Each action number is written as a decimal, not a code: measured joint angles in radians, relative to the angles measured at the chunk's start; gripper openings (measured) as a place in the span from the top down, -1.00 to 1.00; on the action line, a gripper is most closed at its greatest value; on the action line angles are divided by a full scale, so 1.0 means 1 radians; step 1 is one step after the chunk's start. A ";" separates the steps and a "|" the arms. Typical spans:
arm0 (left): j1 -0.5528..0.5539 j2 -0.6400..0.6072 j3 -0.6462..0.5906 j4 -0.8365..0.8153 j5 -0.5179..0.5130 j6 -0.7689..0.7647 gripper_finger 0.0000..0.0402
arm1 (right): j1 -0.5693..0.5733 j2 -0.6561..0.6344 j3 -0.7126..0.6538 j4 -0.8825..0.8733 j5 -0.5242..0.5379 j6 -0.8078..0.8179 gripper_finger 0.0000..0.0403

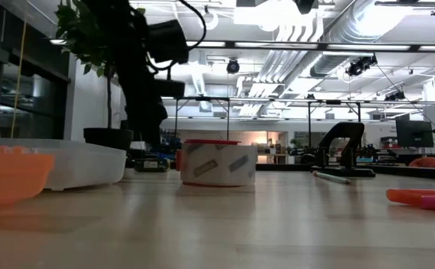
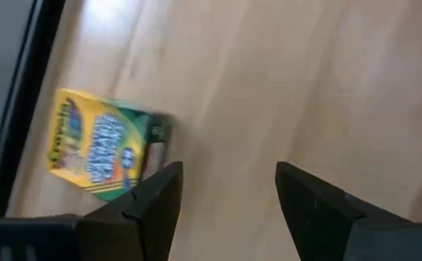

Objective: Pack school essentials
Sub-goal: Put the yellow crayon box into the orange supply box

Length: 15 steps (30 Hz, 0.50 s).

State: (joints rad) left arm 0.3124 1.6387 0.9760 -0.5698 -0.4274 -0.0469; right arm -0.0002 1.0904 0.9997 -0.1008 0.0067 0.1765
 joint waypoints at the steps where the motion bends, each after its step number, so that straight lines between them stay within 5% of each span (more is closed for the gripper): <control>1: 0.013 0.010 0.027 -0.020 0.000 0.008 -0.05 | 0.000 0.000 0.000 0.000 0.000 0.000 1.00; 15: 0.143 0.220 0.237 -0.202 0.000 0.156 -0.05 | -0.013 0.000 0.000 -0.018 0.000 0.054 1.00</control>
State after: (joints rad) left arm 0.4556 1.8589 1.2134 -0.7714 -0.4278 0.1092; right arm -0.0135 1.0904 0.9997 -0.1188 0.0071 0.2307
